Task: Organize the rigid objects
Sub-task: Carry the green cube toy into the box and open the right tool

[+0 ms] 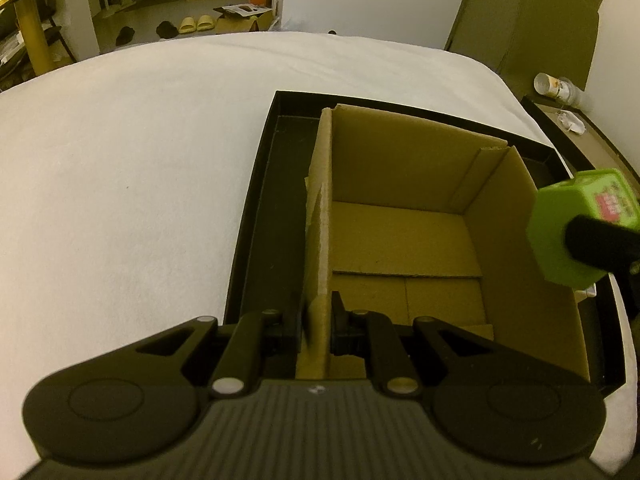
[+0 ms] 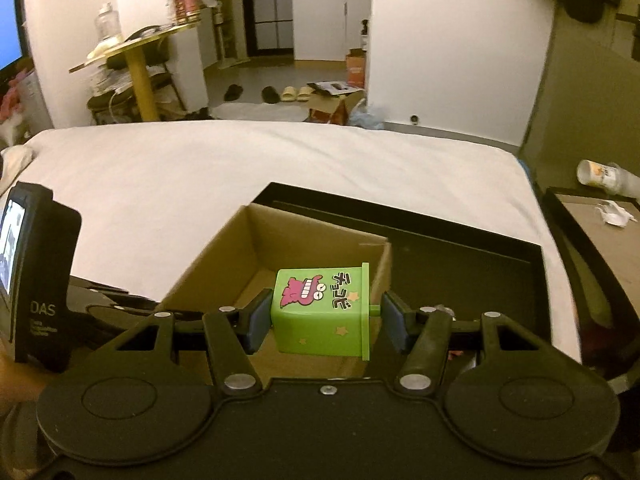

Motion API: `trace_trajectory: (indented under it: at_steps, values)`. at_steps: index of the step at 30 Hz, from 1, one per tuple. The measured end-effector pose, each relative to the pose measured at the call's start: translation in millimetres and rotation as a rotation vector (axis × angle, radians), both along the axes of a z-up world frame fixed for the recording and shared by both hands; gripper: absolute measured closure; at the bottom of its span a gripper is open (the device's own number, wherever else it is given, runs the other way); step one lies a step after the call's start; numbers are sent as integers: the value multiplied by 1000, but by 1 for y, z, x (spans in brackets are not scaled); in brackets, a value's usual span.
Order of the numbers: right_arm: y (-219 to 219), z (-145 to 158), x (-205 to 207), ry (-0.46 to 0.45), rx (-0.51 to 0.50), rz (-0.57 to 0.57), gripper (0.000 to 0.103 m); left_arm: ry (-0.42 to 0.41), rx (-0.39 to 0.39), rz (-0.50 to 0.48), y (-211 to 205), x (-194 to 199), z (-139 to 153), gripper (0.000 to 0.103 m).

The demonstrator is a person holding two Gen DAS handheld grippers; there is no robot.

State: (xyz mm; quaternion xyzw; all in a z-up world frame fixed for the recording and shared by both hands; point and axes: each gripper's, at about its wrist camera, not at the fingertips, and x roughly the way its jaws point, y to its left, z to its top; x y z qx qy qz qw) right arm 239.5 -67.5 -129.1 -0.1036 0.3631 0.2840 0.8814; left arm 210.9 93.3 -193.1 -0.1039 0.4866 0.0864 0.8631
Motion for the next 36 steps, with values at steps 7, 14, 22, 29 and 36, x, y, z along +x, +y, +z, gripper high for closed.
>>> trace_trajectory:
  at_steps: [7, 14, 22, 29, 36]
  values:
    - [21, -8, -6, 2, -32, 63, 46, -5, -12, 2, 5, -2, 0, 92]
    - [25, -18, -7, 23, -47, 96, 46, -8, -19, 13, 7, -2, 0, 91]
    - [24, -28, 6, 104, -21, 102, 46, -11, -24, 16, 7, -2, 0, 91]
    - [26, -35, 22, 196, 35, 65, 46, -12, -30, 19, 8, -3, 0, 91]
    - [26, -43, 35, 272, 90, 24, 46, -14, -29, 16, 8, -3, -1, 90]
